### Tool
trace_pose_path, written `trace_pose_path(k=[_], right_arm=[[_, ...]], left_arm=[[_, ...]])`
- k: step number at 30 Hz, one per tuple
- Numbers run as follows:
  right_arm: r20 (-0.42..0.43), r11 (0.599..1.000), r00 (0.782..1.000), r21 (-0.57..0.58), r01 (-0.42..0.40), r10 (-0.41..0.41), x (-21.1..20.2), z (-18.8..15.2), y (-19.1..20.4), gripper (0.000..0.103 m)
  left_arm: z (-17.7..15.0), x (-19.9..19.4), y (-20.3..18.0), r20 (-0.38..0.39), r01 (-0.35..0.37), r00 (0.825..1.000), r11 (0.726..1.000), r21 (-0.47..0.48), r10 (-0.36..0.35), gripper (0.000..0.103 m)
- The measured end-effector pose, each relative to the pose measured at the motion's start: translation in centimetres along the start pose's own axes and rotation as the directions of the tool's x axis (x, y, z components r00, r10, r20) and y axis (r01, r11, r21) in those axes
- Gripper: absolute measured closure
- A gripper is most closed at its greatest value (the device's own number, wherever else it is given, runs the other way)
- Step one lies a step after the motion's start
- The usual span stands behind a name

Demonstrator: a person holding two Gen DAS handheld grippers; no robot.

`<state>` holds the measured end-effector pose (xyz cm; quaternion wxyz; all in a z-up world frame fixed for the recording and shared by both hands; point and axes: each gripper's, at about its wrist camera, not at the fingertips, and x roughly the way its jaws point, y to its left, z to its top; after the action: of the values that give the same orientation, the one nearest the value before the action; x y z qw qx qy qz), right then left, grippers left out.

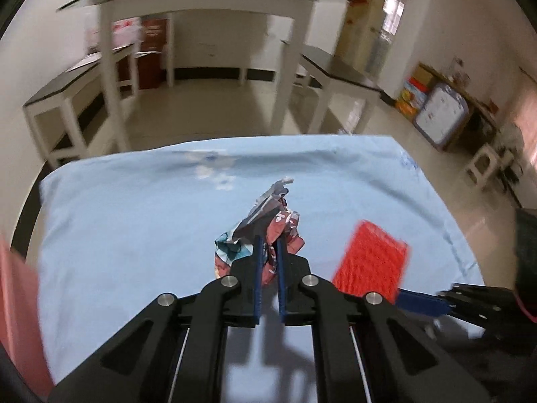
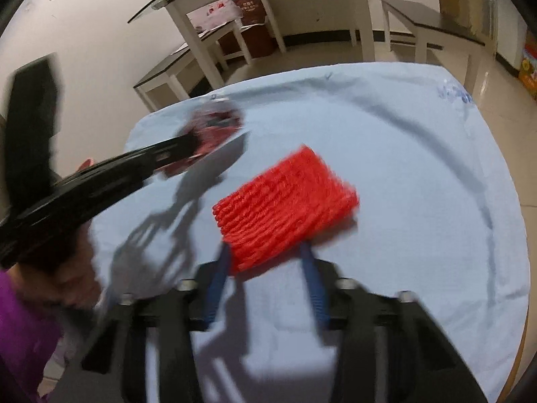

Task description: Collect trash

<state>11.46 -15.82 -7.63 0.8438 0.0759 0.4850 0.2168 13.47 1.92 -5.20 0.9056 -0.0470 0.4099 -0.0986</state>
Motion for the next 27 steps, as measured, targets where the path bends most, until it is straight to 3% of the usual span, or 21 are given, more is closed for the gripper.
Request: trace_pose_path(k=[3, 8, 13, 16, 19, 21, 23, 27], right_arm=[[0.028, 1.000, 1.000, -0.009, -0.003, 0.003, -0.1, 0.4, 0.4, 0.095], [0.044, 0.993, 0.998, -0.113, -0.040, 0.045, -1.5, -0.3, 2.5, 0.096], [-0.005, 0.969, 0.995, -0.228, -0.095, 0.096, -2.8, -1.9, 4.1, 0.096], [-0.053, 0.950, 0.996, -0.301, -0.089, 0.076, -2.6, -2.5, 5.2, 0.095], [-0.079, 0.943, 0.996, -0.326, -0.064, 0.040, -2.1, -2.8, 5.6, 0.085], [-0.071, 0.952, 0.997, -0.303, -0.043, 0.022, -2.2, -2.6, 5.2, 0.068], [-0.048, 0.961, 0.999, -0.274, -0.032, 0.020, -2.7, -2.3, 4.7, 0.060], [-0.029, 0.982, 0.999, -0.188, -0.025, 0.020, -3.4, -1.8, 3.5, 0.057]], left_arm=[[-1.1, -2.4, 1.3, 0.018, -0.043, 0.999, 0.997, -0.062, 0.044, 0.096], [-2.9, -6.3, 2.8, 0.061, -0.133, 0.988, 0.984, -0.119, 0.141, 0.096], [-4.6, -8.6, 4.5, 0.054, -0.147, 0.985, 0.967, -0.209, 0.161, 0.096], [-5.5, -9.4, 4.9, 0.051, -0.142, 0.986, 0.961, -0.238, 0.158, 0.096], [-6.1, -10.0, 5.0, 0.049, -0.137, 0.987, 0.958, -0.252, 0.154, 0.096], [-6.3, -10.0, 4.8, 0.051, -0.135, 0.987, 0.958, -0.253, 0.153, 0.096], [-6.5, -10.3, 4.8, 0.053, -0.131, 0.987, 0.956, -0.262, 0.150, 0.096], [-6.7, -10.8, 4.7, 0.069, -0.124, 0.987, 0.957, -0.263, 0.147, 0.096]])
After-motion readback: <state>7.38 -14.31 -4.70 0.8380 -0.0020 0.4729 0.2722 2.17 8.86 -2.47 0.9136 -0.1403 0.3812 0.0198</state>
